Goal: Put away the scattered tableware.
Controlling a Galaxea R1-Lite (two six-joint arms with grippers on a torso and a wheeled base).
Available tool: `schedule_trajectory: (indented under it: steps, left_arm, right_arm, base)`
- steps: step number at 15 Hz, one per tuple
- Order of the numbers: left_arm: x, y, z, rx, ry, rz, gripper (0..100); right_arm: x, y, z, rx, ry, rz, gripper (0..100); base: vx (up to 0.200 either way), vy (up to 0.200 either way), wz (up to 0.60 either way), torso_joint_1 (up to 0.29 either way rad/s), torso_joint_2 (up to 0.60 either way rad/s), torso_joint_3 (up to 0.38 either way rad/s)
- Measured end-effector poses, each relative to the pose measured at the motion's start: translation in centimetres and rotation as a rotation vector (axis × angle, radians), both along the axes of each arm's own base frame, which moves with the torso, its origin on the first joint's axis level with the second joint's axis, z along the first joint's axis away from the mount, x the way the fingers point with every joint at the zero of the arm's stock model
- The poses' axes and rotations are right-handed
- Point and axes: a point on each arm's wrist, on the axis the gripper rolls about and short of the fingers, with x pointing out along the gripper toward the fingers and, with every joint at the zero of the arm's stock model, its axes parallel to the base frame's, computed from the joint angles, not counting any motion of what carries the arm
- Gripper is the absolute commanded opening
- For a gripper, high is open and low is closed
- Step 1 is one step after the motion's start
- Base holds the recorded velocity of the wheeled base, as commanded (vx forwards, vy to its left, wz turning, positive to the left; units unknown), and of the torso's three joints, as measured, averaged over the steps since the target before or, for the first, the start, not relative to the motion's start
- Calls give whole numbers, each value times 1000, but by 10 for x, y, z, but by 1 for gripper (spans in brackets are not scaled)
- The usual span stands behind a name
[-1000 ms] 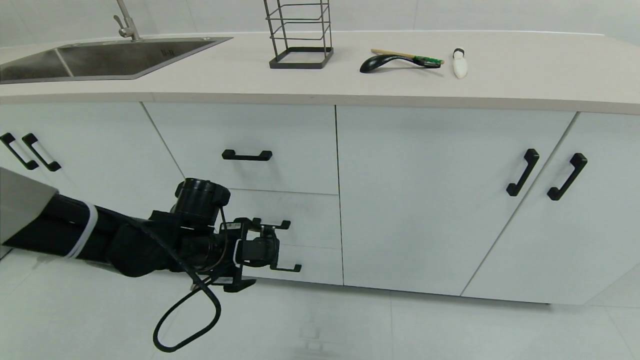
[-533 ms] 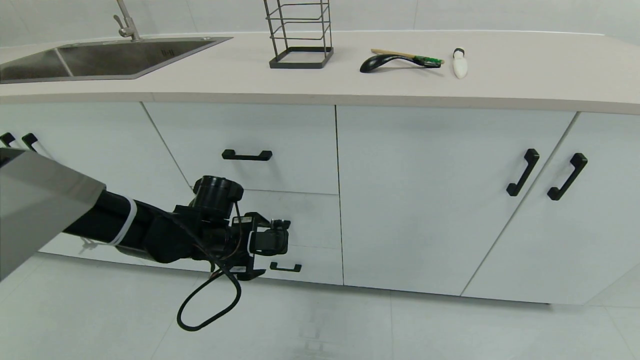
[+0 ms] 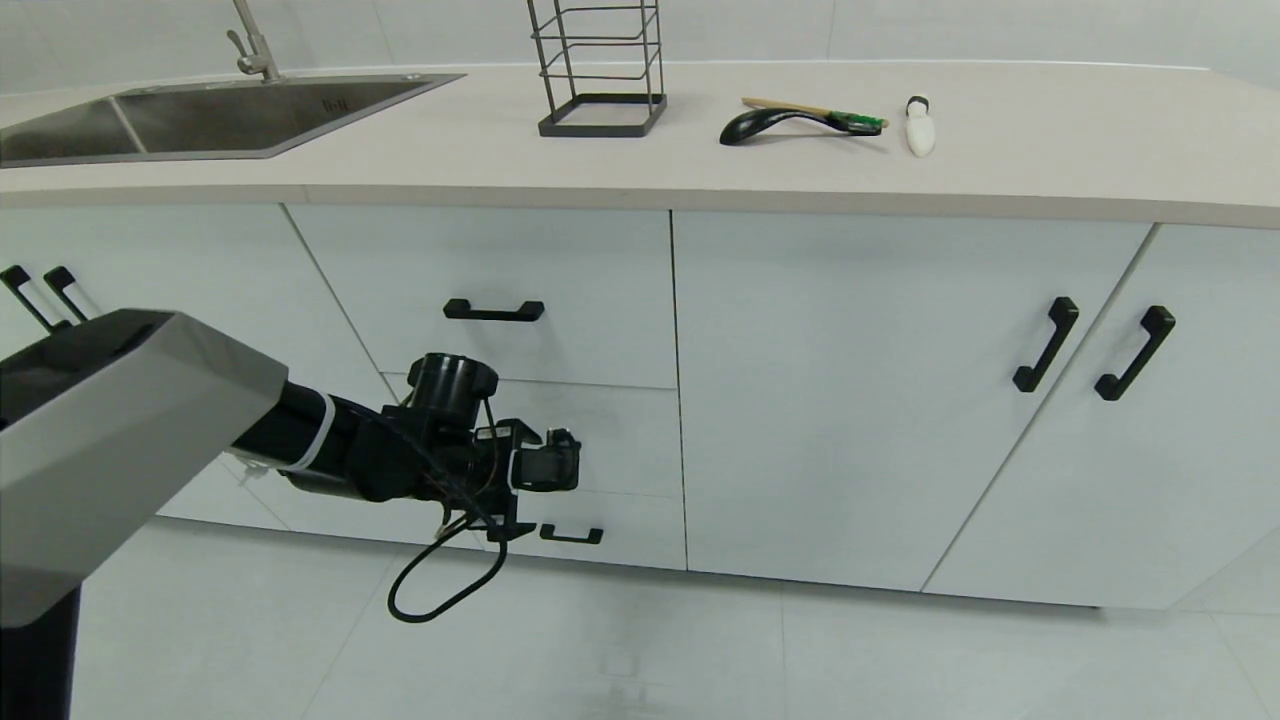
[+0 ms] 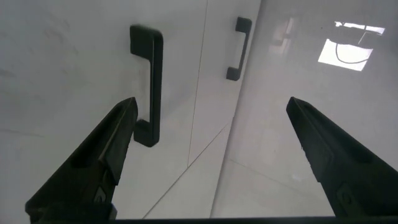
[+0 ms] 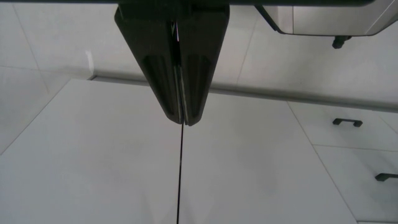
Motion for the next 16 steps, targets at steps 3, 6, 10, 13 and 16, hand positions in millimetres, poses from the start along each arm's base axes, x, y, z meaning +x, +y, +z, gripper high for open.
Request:
schedule_trajectory:
  steps: [3,6,10,13,16]
  left_arm:
    - [10,1,-5,-13,-3,-2,100]
    - [16,1,-12,-13,4,0,100]
    - [31,-2,-21,-16,-9,-1,100]
    - [38,-5,-29,-16,-1,-4,100]
    - [40,-5,-39,-11,13,-11,100]
  right_arm:
    - [0,0,0,0,0,0,0]
    - [0,0,0,0,0,0,0]
    - [0,0,0,0,0,0,0]
    - [0,0,0,0,0,0,0]
    - [0,0,0,0,0,0,0]
  base:
    - [0,0,0,0,0,0]
    - [0,0,0,0,0,0]
    - [0,0,0,0,0,0]
    - [0,0,0,0,0,0]
    - [0,0,0,0,0,0]
